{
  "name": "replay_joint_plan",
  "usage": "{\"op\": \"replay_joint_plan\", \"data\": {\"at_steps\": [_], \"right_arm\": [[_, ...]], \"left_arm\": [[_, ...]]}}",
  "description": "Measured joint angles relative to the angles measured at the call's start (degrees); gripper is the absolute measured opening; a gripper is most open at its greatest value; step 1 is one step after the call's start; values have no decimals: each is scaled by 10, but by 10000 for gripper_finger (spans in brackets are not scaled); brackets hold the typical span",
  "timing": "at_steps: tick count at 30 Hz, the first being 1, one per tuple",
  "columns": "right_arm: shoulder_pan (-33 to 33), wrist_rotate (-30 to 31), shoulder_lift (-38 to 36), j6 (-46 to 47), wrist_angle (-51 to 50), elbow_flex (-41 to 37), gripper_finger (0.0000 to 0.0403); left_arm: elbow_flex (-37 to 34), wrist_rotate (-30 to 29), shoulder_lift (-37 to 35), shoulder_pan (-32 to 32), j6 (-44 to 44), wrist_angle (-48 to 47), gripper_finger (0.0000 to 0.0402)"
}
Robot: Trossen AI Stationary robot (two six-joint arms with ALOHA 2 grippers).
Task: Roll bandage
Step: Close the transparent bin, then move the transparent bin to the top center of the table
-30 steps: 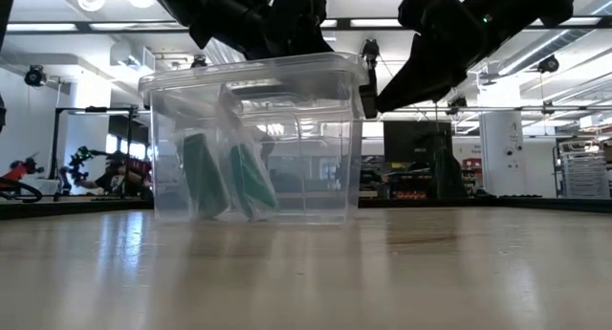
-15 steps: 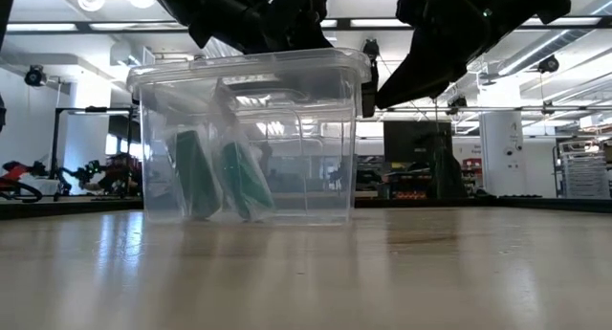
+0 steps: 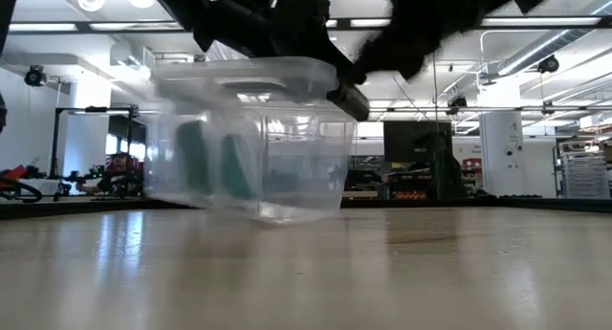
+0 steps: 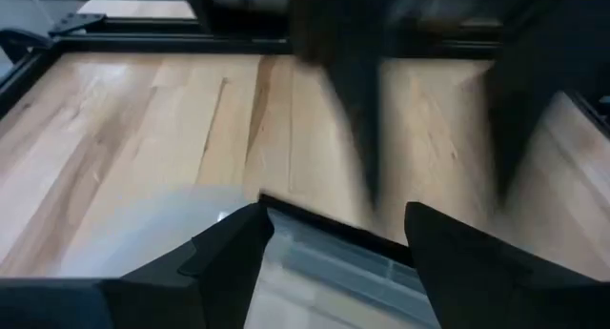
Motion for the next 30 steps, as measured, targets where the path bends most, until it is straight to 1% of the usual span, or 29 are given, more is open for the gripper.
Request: {"op": "replay_joint_plan", "data": {"at_steps": [2, 5, 7, 10, 14, 19, 20, 23, 25, 28, 30], "right_arm": [[0, 2, -5, -2, 31, 7, 162], [-1, 2, -5, -10, 30, 4, 164], [0, 3, -8, -12, 11, 2, 164], [0, 8, -37, -15, -31, 6, 163], [7, 40, -84, -16, -77, -4, 158], [19, 72, -147, -38, -74, -38, 153], [19, 76, -152, -44, -63, -49, 153], [19, 78, -165, -55, 15, -81, 153], [19, 78, -157, -57, 78, -98, 150], [15, 77, -121, -71, 153, -115, 142], [6, 76, -78, -87, 231, -115, 136]], "left_arm": [[2, 1, 3, 0, 11, 12, 247], [1, 1, 1, 1, 2, 7, 248], [2, 0, 1, 1, 4, 7, 249], [0, 4, -12, 2, 1, -5, 249], [-2, 8, -39, 1, -4, -11, 249], [11, 8, -88, 1, -5, 2, 249], [12, 8, -103, 1, -6, -2, 249], [12, 8, -155, 1, -5, -5, 249], [3, 8, -198, 1, -5, -1, 249], [-19, 8, -253, 1, -4, 1, 246], [-40, 7, -287, 1, -5, -5, 241]]}}
